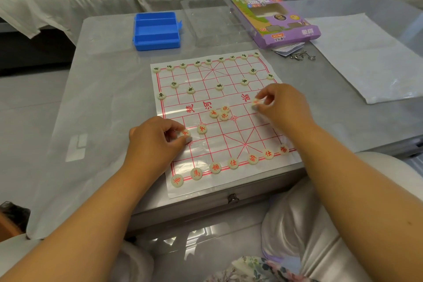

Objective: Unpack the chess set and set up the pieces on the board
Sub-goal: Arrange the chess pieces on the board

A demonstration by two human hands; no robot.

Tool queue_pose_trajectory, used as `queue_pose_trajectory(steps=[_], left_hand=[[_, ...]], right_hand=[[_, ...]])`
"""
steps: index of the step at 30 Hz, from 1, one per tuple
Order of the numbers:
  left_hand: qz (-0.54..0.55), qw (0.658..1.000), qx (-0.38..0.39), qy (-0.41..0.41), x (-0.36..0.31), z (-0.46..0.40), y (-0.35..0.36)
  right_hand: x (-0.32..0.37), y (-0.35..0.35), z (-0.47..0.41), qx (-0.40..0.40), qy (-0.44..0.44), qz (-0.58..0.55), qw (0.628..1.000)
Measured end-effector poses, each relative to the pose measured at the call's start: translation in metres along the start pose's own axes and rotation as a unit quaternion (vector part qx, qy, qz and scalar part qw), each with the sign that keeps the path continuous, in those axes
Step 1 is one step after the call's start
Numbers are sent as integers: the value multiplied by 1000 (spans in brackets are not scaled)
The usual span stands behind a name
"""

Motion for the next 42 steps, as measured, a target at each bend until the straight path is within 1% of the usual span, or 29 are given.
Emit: queue_pose_trajectory(steps=[2,5,9,16,19,22,25,28,34,37,42], left_hand=[[-1,1000,1,0,0,0,0],[-2,1000,3,-2,-1,0,0],[-1,1000,3,-2,0,0,0],[-2,1000,7,-7,0,0,0],[-2,1000,7,-10,0,0,1],[-2,1000,6,-12,0,0,1],[0,1000,4,-8,0,0,1],[1,1000,2,-4,0,0,1],[1,1000,3,-5,1,0,1],[1,1000,3,-7,0,-1,1],[2,1000,4,-11,1,0,1]], right_hand=[[-13,-1,-4,7,43,8,999],[-17,3,-5,26,71,19,997],[-18,8,-4,55,86,24,994],[-16,5,-2,75,91,30,993],[-8,3,0,57,64,26,996],[10,5,9,31,-12,-12,999],[29,15,20,51,-85,-22,995],[39,27,26,65,-131,-12,989],[52,41,24,50,-152,71,985],[55,43,23,37,-143,66,987],[55,30,21,44,-144,61,987]])
Point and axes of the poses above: each hand's wrist, its own z-axis away from the middle knuckle, its own y-axis out of the palm, x = y × z, the point moved 2 cm from there along -z, towards the middle knuckle, and after that the axes turned 5 degrees about z, right-handed, at the moved point
